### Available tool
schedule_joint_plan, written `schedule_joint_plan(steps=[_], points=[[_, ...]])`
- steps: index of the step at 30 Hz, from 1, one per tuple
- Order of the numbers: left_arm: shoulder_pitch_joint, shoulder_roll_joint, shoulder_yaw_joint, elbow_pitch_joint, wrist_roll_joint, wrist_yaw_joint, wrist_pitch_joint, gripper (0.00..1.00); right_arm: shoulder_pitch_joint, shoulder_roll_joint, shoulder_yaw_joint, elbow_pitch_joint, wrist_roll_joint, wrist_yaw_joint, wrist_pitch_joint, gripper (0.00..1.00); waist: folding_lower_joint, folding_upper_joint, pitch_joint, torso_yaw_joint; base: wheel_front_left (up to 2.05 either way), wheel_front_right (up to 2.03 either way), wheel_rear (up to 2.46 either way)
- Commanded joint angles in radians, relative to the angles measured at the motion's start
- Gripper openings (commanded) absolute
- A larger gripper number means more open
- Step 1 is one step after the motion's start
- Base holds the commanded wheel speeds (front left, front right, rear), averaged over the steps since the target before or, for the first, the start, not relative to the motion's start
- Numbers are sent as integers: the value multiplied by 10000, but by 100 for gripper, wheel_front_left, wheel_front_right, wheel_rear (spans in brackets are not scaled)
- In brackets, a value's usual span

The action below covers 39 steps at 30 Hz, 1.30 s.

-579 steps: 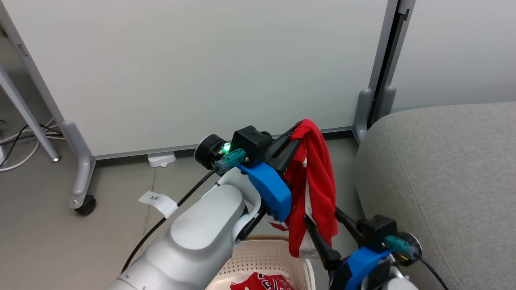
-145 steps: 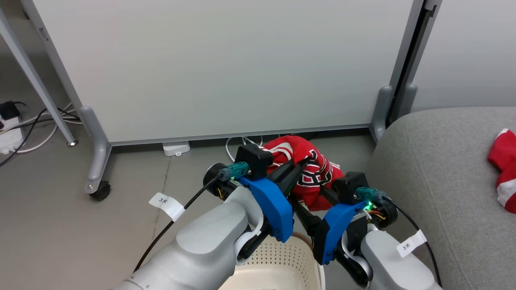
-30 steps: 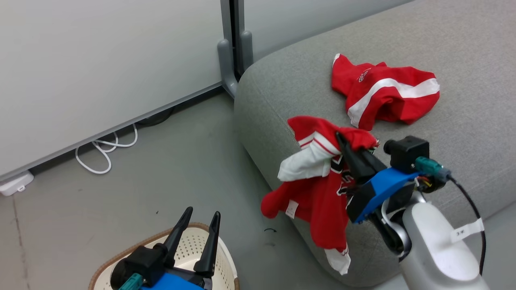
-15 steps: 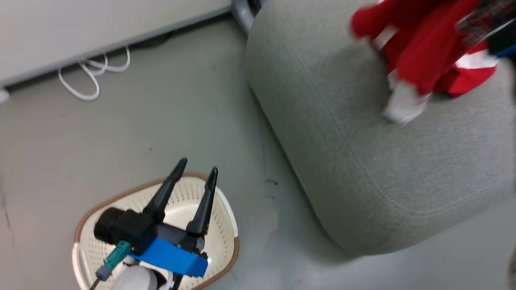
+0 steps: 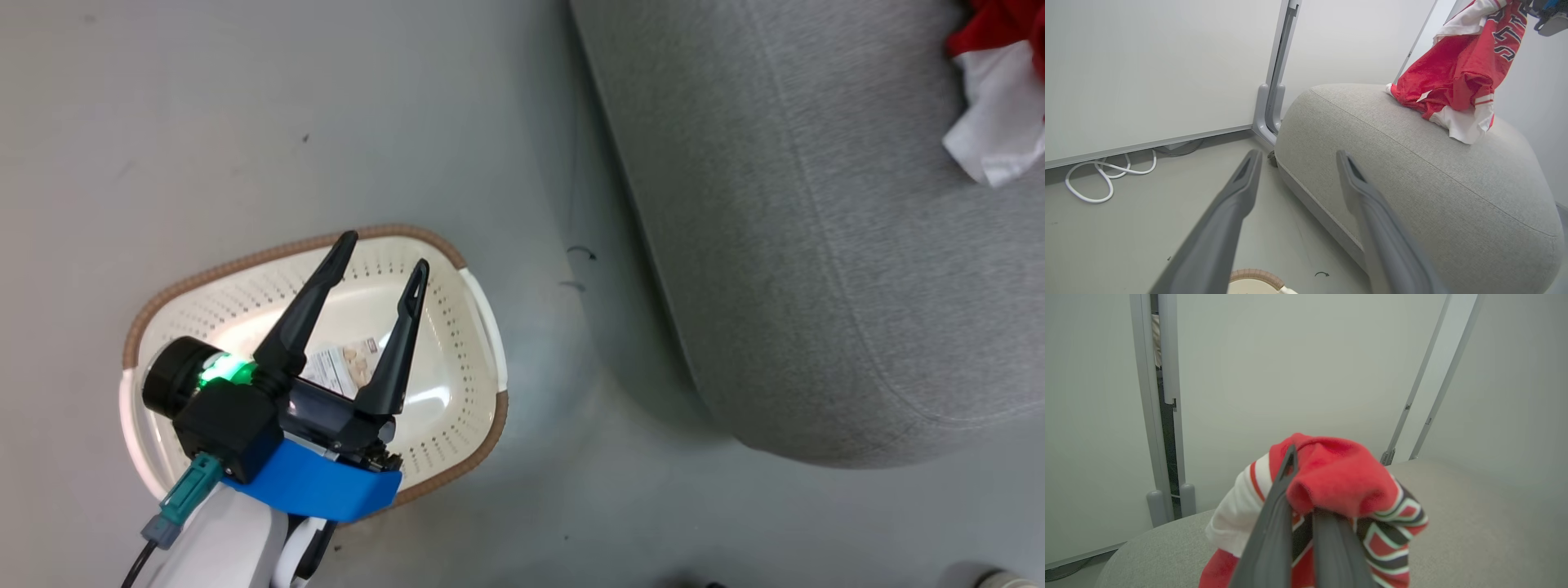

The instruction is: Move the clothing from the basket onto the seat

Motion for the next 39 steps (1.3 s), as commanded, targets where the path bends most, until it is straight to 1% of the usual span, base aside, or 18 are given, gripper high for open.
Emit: schedule_joint_plan(steps=[1, 4, 9, 10, 11, 12, 16, 20, 24, 28, 34, 39], points=[[-204, 85, 61, -125, 90, -22, -26, 100, 247, 72, -255, 248, -111, 1, -115, 0, -3, 0, 518, 235, 0, 0, 0], [-288, 106, -3, -282, 115, -22, -26, 100, 493, 207, -820, 901, -300, 3, -204, 0, -3, 0, 741, 331, 0, 0, 0], [-335, 107, -105, -332, 153, -22, -26, 100, 824, 307, -1248, 1813, -787, 1, -345, 0, -3, 0, 876, 454, 0, 0, 0], [-337, 101, -127, -310, 152, -22, -26, 100, 868, 327, -1329, 1984, -885, 1, -362, 8, -3, 0, 874, 474, 0, 0, 0], [-346, 87, -149, -286, 145, -22, -26, 100, 870, 355, -1367, 2140, -974, 1, -381, 50, -3, 0, 862, 497, 0, 0, 0], [-357, 68, -170, -250, 127, -22, -26, 100, 843, 387, -1417, 2279, -1028, 3, -389, 100, -3, 0, 834, 521, 0, 0, 0], [-388, -24, -206, -64, 78, -22, -26, 100, 858, 402, -1540, 2708, -1247, 1, -492, 100, -3, 0, 600, 621, 0, 0, 0], [-402, -191, -218, 97, -7, -23, -26, 100, 1039, 272, -1532, 2960, -1346, 1, -569, 100, -3, 0, 244, 776, 0, 0, 0], [-291, -414, -191, 295, -96, -23, -24, 100, 1363, 209, -1493, 3117, -1410, 3, -621, 100, -3, 0, -281, 946, 0, 0, 0], [-49, -684, -131, 538, -188, -23, -26, 100, 1891, 340, -1278, 3194, -1372, 1, -810, 100, -3, 0, -992, 1107, 0, 0, 0], [447, -1093, 198, 995, -341, -23, -26, 100, 3045, 717, -553, 3023, -1298, 3, -1237, 100, -3, 0, -2314, 1340, 0, 0, 0], [1046, -1423, 735, 1285, -265, -23, -26, 100, 4170, 1102, 378, 2394, -1152, 1, -1543, 100, -3, 0, -3429, 1532, 0, 0, 0]])
